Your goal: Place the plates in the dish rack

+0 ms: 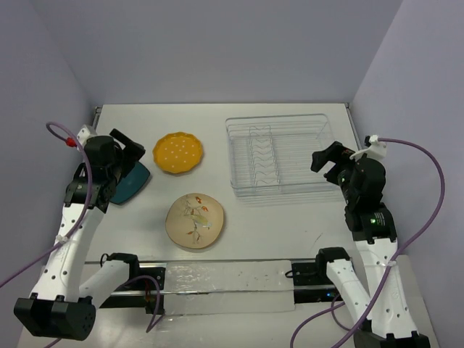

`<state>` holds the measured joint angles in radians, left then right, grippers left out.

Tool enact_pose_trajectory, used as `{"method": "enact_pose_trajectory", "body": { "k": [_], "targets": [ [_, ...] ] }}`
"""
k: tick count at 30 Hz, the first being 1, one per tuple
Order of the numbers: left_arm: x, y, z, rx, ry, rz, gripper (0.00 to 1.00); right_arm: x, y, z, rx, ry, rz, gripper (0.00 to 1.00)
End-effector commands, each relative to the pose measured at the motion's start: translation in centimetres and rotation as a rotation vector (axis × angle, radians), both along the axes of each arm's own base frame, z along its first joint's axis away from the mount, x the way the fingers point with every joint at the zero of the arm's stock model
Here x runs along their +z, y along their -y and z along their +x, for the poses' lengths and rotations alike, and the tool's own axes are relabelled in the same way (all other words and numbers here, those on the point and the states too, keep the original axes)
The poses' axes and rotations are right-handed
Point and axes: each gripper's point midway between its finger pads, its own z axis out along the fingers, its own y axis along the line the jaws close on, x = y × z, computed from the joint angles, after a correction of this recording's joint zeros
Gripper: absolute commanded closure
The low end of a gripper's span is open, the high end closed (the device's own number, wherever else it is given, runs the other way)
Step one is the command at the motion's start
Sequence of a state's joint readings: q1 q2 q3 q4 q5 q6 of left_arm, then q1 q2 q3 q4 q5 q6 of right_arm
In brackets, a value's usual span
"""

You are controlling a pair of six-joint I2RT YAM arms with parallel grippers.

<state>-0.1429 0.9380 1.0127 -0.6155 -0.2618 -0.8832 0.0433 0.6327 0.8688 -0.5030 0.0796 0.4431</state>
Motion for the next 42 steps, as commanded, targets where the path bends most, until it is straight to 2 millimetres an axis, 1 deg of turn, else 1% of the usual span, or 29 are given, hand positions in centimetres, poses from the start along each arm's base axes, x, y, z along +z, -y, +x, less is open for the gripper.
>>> {"method": "enact_pose_trajectory", "body": {
  "k": [1,3,5,6,8,9,10,12,13,14,16,17,19,20,22,23,25,27,28,31,32,34,35,36,38,39,40,41,42],
  "targets": [
    [1.7,1.5,0.6,-0.089,0.078,-0.014,0.01,1.2,-0.7,0.0,0.053,0.029,-0.015,0.0],
    [1.1,1.9,0.8,-0.111,0.065,-0.019,0.01,1.2,-1.2,-0.1,0.085,0.029,-0.024,0.0],
    [0.0,2.7,1.1,-0.151,0.041,-0.037,0.01,1.0,-1.9,-0.1,0.12,0.023,-0.005,0.0],
    [-0.8,3.3,1.2,-0.186,0.023,-0.042,0.01,0.9,-2.6,-0.2,0.157,0.019,-0.002,0.0],
    [-3.0,5.2,1.1,-0.255,-0.035,-0.078,0.01,0.6,-5.0,-0.6,0.284,0.012,-0.024,0.0],
    [-3.7,5.6,0.9,-0.268,-0.056,-0.083,0.01,0.5,-6.0,-0.8,0.33,0.01,-0.029,0.0],
    [-5.2,6.0,0.6,-0.276,-0.099,-0.09,0.01,0.2,-7.1,-1.0,0.371,0.004,-0.038,0.0],
    [-8.0,7.1,-0.3,-0.299,-0.198,-0.097,0.01,-0.9,-9.4,-1.7,0.452,-0.019,-0.059,0.0],
    [-9.0,7.2,-0.6,-0.292,-0.233,-0.097,0.01,-1.5,-10.5,-2.0,0.477,-0.035,-0.068,0.0],
    [-10.1,7.5,-1.1,-0.295,-0.263,-0.093,0.01,-2.5,-10.9,-2.0,0.479,-0.065,-0.07,0.0],
    [-11.5,8.0,-2.2,-0.312,-0.317,-0.09,0.01,-4.5,-12.6,-2.7,0.527,-0.113,-0.089,0.0],
    [-12.1,8.1,-2.7,-0.311,-0.343,-0.086,0.01,-5.2,-13.5,-3.2,0.561,-0.132,-0.093,0.0],
    [-13.4,7.8,-3.7,-0.284,-0.388,-0.071,0.01,-6.3,-16.0,-4.8,0.667,-0.145,-0.108,0.0],
    [-13.7,7.8,-4.1,-0.281,-0.401,-0.071,0.01,-6.6,-16.2,-5.0,0.673,-0.149,-0.112,0.0],
    [-15.0,7.8,-5.3,-0.276,-0.441,-0.08,0.01,-7.5,-18.2,-6.6,0.771,-0.153,-0.119,0.0],
    [-15.6,7.7,-5.8,-0.272,-0.457,-0.084,0.01,-7.8,-18.8,-6.9,0.796,-0.158,-0.114,0.0],
    [-17.1,7.5,-7.0,-0.252,-0.506,-0.099,0.01,-8.9,-20.7,-7.3,0.853,-0.189,-0.09,0.0],
    [-18.3,7.6,-7.8,-0.252,-0.54,-0.11,0.02,-9.7,-22.5,-8.2,0.908,-0.207,-0.078,0.0],
    [-18.8,7.7,-8.0,-0.256,-0.55,-0.114,0.03,-10.4,-23.2,-8.5,0.924,-0.22,-0.084,0.0],
    [-20.4,7.5,-8.9,-0.253,-0.599,-0.113,0.1,-10.9,-25.1,-8.4,0.914,-0.194,-0.098,0.0],
    [-21.2,7.3,-9.3,-0.249,-0.635,-0.102,0.16,-11.3,-25.6,-8.3,0.905,-0.206,-0.085,0.0],
    [-21.9,6.8,-10.0,-0.232,-0.677,-0.078,0.23,-12.4,-26.4,-8.0,0.898,-0.231,-0.072,0.0],
    [-22.5,6.5,-10.4,-0.223,-0.703,-0.064,0.29,-12.8,-26.9,-7.9,0.891,-0.245,-0.049,0.0],
    [-22.9,6.3,-10.7,-0.218,-0.72,-0.059,0.32,-12.9,-27.4,-7.7,0.885,-0.241,-0.028,0.0],
    [-23.2,6.7,-11.3,-0.225,-0.74,-0.078,0.32,-14.4,-28.3,-7.7,0.877,-0.28,0.011,0.0],
    [-23.5,6.7,-11.7,-0.213,-0.753,-0.096,0.35,-14.4,-28.8,-7.5,0.873,-0.281,0.034,0.0],
    [-23.7,6.9,-12.0,-0.213,-0.758,-0.111,0.41,-14.9,-29.0,-7.6,0.867,-0.302,0.043,0.0],
    [-23.7,7.0,-12.3,-0.213,-0.759,-0.13,0.51,-15.6,-29.2,-7.5,0.841,-0.337,0.062,0.0],
    [-23.8,7.2,-12.8,-0.213,-0.769,-0.149,0.54,-15.9,-29.5,-7.6,0.833,-0.354,0.075,0.0]
  ]
}}
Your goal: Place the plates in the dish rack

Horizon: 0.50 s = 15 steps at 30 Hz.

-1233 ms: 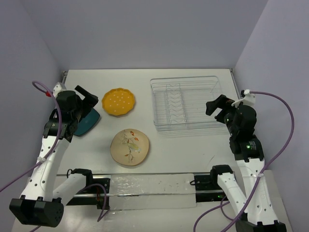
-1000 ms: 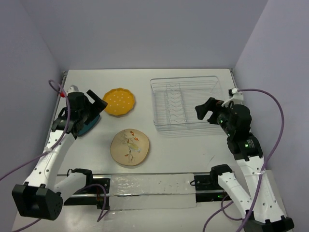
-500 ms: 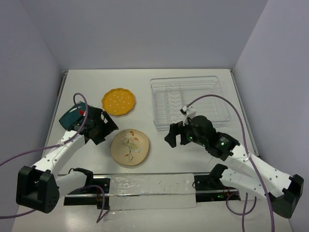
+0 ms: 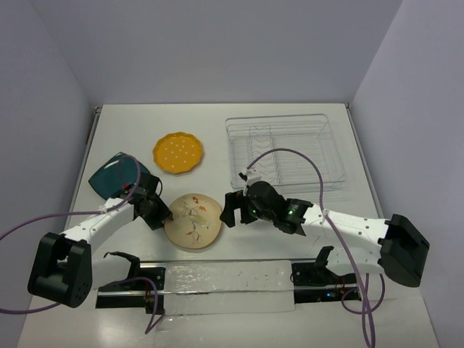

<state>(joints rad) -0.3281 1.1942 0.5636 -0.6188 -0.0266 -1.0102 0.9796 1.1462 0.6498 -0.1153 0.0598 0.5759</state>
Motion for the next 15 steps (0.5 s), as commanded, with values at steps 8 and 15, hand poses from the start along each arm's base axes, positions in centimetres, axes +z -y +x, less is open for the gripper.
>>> {"method": "enact_pose_trajectory", "body": {
  "k": [8,15],
  "targets": [
    [-0.6,0.3,-3.0,0.054,-0.017,-0.077,0.58,-2.7,-3.9,0.7,-0.206,-0.181,0.169,0.0],
    [-1.1,0.7,-3.3,0.034,0.002,-0.103,0.63,-5.9,-6.3,0.1,-0.275,-0.265,0.158,0.01]
  ]
}}
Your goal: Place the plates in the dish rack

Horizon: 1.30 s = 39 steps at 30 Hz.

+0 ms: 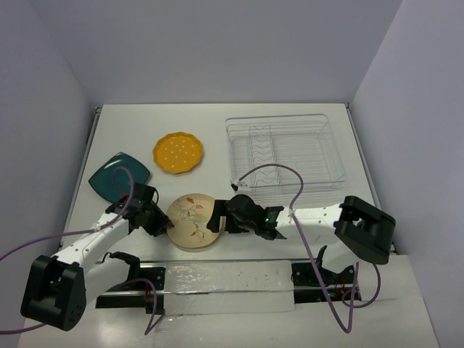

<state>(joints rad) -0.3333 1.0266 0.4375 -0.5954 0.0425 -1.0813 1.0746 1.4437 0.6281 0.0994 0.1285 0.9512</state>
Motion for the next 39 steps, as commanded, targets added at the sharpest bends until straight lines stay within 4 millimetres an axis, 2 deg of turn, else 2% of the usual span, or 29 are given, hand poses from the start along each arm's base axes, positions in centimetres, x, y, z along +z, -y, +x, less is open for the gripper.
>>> {"method": "enact_pose_trajectory", "body": {
  "k": [1,3,6,8,11,14,16,20,22,23,24,25,28,29,30,31,32,33,34,36,38,39],
  "targets": [
    [-0.9,-0.1,-1.0,-0.006,-0.031,0.002,0.64,0.1,-2.0,1.2,-0.096,-0.016,0.07,0.01],
    [-1.1,-0.1,-1.3,-0.013,-0.04,0.01,0.65,0.0,-2.4,1.6,-0.122,-0.024,0.077,0.01],
    [-1.1,-0.1,-1.4,-0.01,-0.042,0.015,0.66,-0.2,-2.9,2.3,-0.153,-0.024,0.088,0.07],
    [-1.1,-0.1,-1.3,-0.012,-0.034,0.017,0.67,-1.4,-3.6,2.3,-0.159,-0.058,0.078,0.13],
    [-1.1,-0.1,-1.3,-0.013,-0.032,0.02,0.66,-2.2,-4.5,2.2,-0.152,-0.09,0.076,0.22],
    [-1.2,-0.1,-1.5,-0.015,-0.04,0.02,0.66,-2.6,-4.7,2.2,-0.172,-0.115,0.085,0.4],
    [-1.2,-0.1,-1.5,-0.019,-0.043,0.022,0.66,-2.4,-4.0,2.4,-0.21,-0.11,0.093,0.52],
    [-0.9,0.1,-1.4,-0.021,-0.031,0.017,0.66,-1.1,-3.2,2.8,-0.245,-0.064,0.129,0.75],
    [-0.3,0.3,-1.0,-0.028,-0.013,0.009,0.66,0.2,-3.1,3.0,-0.24,-0.015,0.141,0.93],
    [0.1,0.4,-0.8,-0.031,-0.004,0.007,0.66,0.7,-3.0,3.0,-0.236,0.006,0.135,0.99],
    [0.2,0.4,-0.9,-0.033,-0.001,0.007,0.65,1.5,-3.1,3.0,-0.234,0.032,0.14,1.0],
    [1.2,0.5,-0.3,-0.034,0.028,0.005,0.62,2.7,-2.9,3.2,-0.236,0.087,0.127,1.0],
    [4.1,0.6,0.6,-0.037,0.096,0.003,0.37,5.2,-1.6,3.5,-0.246,0.204,0.059,1.0],
    [4.8,0.6,0.7,-0.036,0.109,0.004,0.32,6.1,-1.2,3.6,-0.256,0.237,0.047,1.0],
    [5.4,0.3,0.9,-0.028,0.119,0.017,0.25,7.7,-1.0,3.7,-0.262,0.267,0.066,1.0],
    [7.5,-0.1,1.9,-0.005,0.179,0.036,0.09,9.2,-0.3,3.8,-0.251,0.316,0.057,1.0],
    [9.3,-0.4,2.5,0.009,0.22,0.046,0.04,10.6,0.4,3.9,-0.245,0.371,0.047,1.0],
    [10.6,-0.7,2.9,0.02,0.255,0.054,0.01,12.8,1.2,4.2,-0.257,0.419,0.07,1.0],
    [12.5,-0.9,3.6,0.037,0.299,0.058,0.01,14.4,2.1,4.6,-0.278,0.471,0.07,1.0],
    [15.0,-1.0,4.4,0.059,0.363,0.051,0.01,18.2,3.9,5.2,-0.295,0.586,0.062,1.0],
    [17.4,-1.6,5.5,0.093,0.433,0.07,0.01,23.0,6.6,6.0,-0.281,0.775,-0.041,1.0],
    [18.0,-1.8,5.9,0.103,0.454,0.078,0.01,24.8,7.5,6.3,-0.283,0.83,-0.068,1.0]
  ]
}}
